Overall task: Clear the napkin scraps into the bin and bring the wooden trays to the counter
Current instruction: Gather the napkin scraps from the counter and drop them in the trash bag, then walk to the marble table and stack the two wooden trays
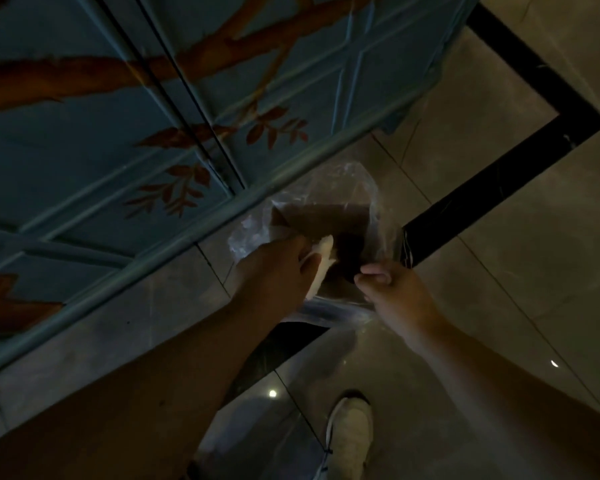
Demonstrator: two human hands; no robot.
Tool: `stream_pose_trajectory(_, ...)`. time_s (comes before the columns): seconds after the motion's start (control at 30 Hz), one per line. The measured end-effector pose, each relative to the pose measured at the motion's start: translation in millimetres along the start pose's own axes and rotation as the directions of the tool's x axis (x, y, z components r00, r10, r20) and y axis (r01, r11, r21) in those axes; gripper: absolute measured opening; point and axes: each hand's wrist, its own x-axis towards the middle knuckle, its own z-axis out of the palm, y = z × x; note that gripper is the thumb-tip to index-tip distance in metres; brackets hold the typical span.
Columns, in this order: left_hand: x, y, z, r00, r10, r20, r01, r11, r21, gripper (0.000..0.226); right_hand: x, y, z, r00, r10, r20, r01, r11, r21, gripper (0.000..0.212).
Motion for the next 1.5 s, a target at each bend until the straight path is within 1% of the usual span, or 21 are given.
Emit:
stream_pose_trajectory(0.07, 6.3, 2.4, -0.7, 0.999, 0.031, 0.023, -0.032, 0.999, 0.024, 0.021, -2.5, 5.4, -2.7, 1.0, -0.006, -0.01, 0.006, 1.0, -0.013, 0.014)
stream_pose_trajectory(0.13, 10.9, 5.1, -1.8, 0.999, 0.027, 0.022, -0.027, 1.0, 0.005, 0.018, -2.7, 7.2, -7.2, 1.0, -0.009, -0.013, 0.009, 1.0, -0.021, 0.014)
stream_pose_trajectory(0.27, 12.3, 10.8, -3.3, 0.999, -0.015, 0.035, 0.016, 1.0, -0.023, 0.031, 1.8, 4.9, -22.2, 1.0, -0.017, 0.01, 0.018, 0.999, -0.041, 0.01)
stream_pose_trajectory(0.37, 8.5, 14.0, -11.2, 0.999, 0.018, 0.034, -0.019, 1.0, 0.015, 0.032, -0.5, 3.2, -29.3, 0.999, -0.055, 0.002, 0.055, 0.997, -0.05, 0.005)
stream_pose_trajectory(0.43, 4.3, 19.7, -23.8, 0.998, 0.029, 0.053, -0.028, 1.0, -0.012, 0.029, -6.8, -1.4, -35.0, 0.998, -0.067, -0.003, 0.066, 0.995, -0.074, 0.009)
stream_pose_trajectory(0.47, 1.1, 24.1, -31.7, 0.997, 0.039, 0.067, -0.037, 0.999, -0.03, 0.029, -11.4, -4.5, -38.3, 0.996, -0.086, -0.001, 0.085, 0.988, -0.13, 0.014)
stream_pose_trajectory(0.53, -6.0, 34.4, -49.2, 0.994, 0.089, 0.061, -0.087, 0.996, -0.027, 0.03, -20.1, -13.3, -47.5, 0.985, -0.175, 0.004, 0.169, 0.945, -0.279, 0.021)
stream_pose_trajectory(0.57, -10.8, 41.1, -60.8, 0.991, 0.127, 0.042, -0.127, 0.992, 0.008, 0.03, -26.7, -22.4, -53.8, 0.974, -0.224, 0.017, 0.216, 0.914, -0.344, 0.024)
stream_pose_trajectory(0.67, -27.9, 62.5, -99.7, 0.97, 0.245, 0.007, -0.244, 0.964, 0.1, 0.029, -50.5, -54.2, -72.5, 0.94, -0.331, 0.084, 0.331, 0.822, -0.463, 0.034)
stream_pose_trajectory(0.73, -41.3, 78.3, -127.9, 0.945, 0.324, 0.034, -0.325, 0.944, 0.062, 0.028, -70.5, -76.8, -87.2, 0.918, -0.38, 0.112, 0.378, 0.757, -0.533, 0.041)
stream_pose_trajectory(0.8, -54.4, 103.7, -166.7, 0.914, 0.405, 0.029, -0.405, 0.914, 0.004, 0.026, -98.8, -110.4, -108.8, 0.903, -0.422, 0.085, 0.381, 0.692, -0.613, 0.048)
stream_pose_trajectory(0.83, -62.5, 117.5, -186.0, 0.902, 0.432, 0.013, -0.432, 0.902, 0.004, 0.024, -113.8, -127.1, -119.0, 0.896, -0.438, 0.066, 0.374, 0.669, -0.643, 0.05)
stream_pose_trajectory(0.9, -80.4, 151.2, -233.8, 0.862, 0.506, -0.024, -0.505, 0.862, 0.05, 0.022, -155.6, -166.0, -144.2, 0.88, -0.475, 0.009, 0.348, 0.633, -0.692, 0.05)
stream_pose_trajectory(0.93, -86.7, 162.1, -247.8, 0.846, 0.532, -0.037, -0.529, 0.846, 0.072, 0.023, -168.4, -176.9, -151.7, 0.864, -0.504, -0.009, 0.348, 0.608, -0.713, 0.049)
stream_pose_trajectory(1.0, -104.4, 194.4, -287.9, 0.802, 0.596, -0.042, -0.588, 0.8, 0.118, 0.033, -208.4, -207.9, -172.7, 0.853, -0.519, -0.06, 0.312, 0.598, -0.739, 0.051)
stream_pose_trajectory(1.07, -124.7, 228.8, -330.4, 0.743, 0.669, -0.036, -0.654, 0.736, 0.177, 0.036, -256.5, -241.2, -194.3, 0.84, -0.524, -0.139, 0.243, 0.593, -0.767, 0.056)
stream_pose_trajectory(1.13, -142.9, 257.1, -366.7, 0.687, 0.727, -0.006, -0.703, 0.666, 0.247, 0.035, -293.7, -269.3, -208.5, 0.821, -0.548, -0.163, 0.204, 0.547, -0.812, 0.056)
stream_pose_trajectory(1.2, -168.4, 295.0, -403.3, 0.596, 0.802, 0.036, -0.773, 0.56, 0.298, 0.035, -350.4, -294.9, -225.9, 0.816, -0.541, -0.206, 0.135, 0.523, -0.841, 0.056)
stream_pose_trajectory(1.27, -203.6, 328.7, -430.3, 0.501, 0.862, 0.078, -0.825, 0.449, 0.344, 0.036, -409.5, -308.2, -239.7, 0.818, -0.523, -0.24, 0.086, 0.523, -0.848, 0.057)
stream_pose_trajectory(1.37, -243.1, 367.5, -452.4, 0.362, 0.923, 0.134, -0.882, 0.292, 0.371, 0.04, -477.0, -314.0, -260.9, 0.787, -0.526, -0.323, -0.012, 0.51, -0.86, 0.055)
stream_pose_trajectory(1.5, -291.2, 420.8, -470.3, 0.166, 0.971, 0.171, -0.917, 0.089, 0.388, 0.042, -567.2, -312.5, -287.3, 0.726, -0.478, -0.495, -0.199, 0.543, -0.816, 0.053)
